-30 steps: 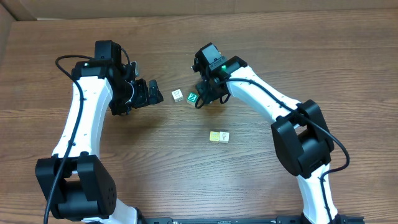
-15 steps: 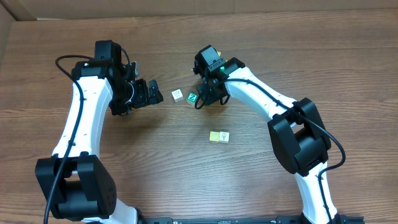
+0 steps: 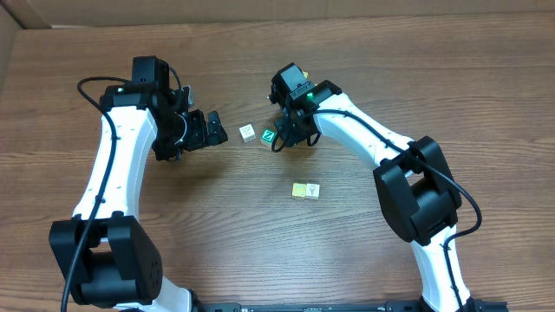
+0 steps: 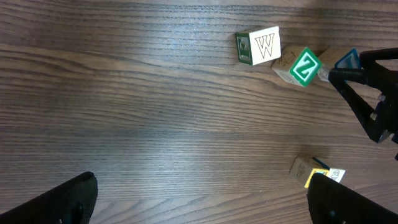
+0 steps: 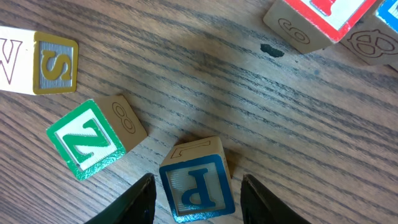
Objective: Flip 5 blocks
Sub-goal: 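Grasp the blue P block with the right gripper and lift it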
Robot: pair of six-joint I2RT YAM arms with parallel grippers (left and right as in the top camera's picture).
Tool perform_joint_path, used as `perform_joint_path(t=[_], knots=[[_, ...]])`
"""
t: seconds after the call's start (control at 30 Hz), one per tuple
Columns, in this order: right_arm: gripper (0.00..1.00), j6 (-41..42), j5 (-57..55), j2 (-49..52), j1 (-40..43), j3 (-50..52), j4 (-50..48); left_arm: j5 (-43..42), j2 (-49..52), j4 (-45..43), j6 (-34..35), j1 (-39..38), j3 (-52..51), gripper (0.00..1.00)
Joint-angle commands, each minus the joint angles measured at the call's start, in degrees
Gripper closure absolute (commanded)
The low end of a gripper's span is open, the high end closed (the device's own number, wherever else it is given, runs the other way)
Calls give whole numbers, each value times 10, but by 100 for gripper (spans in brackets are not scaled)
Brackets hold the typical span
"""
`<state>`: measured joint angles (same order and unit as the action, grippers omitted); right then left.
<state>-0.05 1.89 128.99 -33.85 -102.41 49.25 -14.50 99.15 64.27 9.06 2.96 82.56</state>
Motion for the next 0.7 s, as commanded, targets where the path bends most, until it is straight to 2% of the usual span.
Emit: perform_joint_path(t=[0.0, 0.17, 0.37, 0.43, 0.67], knots=[[55, -2, -6, 1, -2, 9, -9, 1, 5, -1, 0, -7, 11, 0], [55, -2, -6, 1, -2, 27, -29, 1, 5, -1, 0, -7, 11, 0], [62, -2, -6, 0, -2, 25, -29, 1, 5, -1, 0, -7, 11, 0], [66, -1, -6, -2, -2, 20, -21, 1, 5, -1, 0, -7, 11, 0], [70, 51, -3, -34, -2, 0, 29, 1, 5, -1, 0, -7, 11, 0]])
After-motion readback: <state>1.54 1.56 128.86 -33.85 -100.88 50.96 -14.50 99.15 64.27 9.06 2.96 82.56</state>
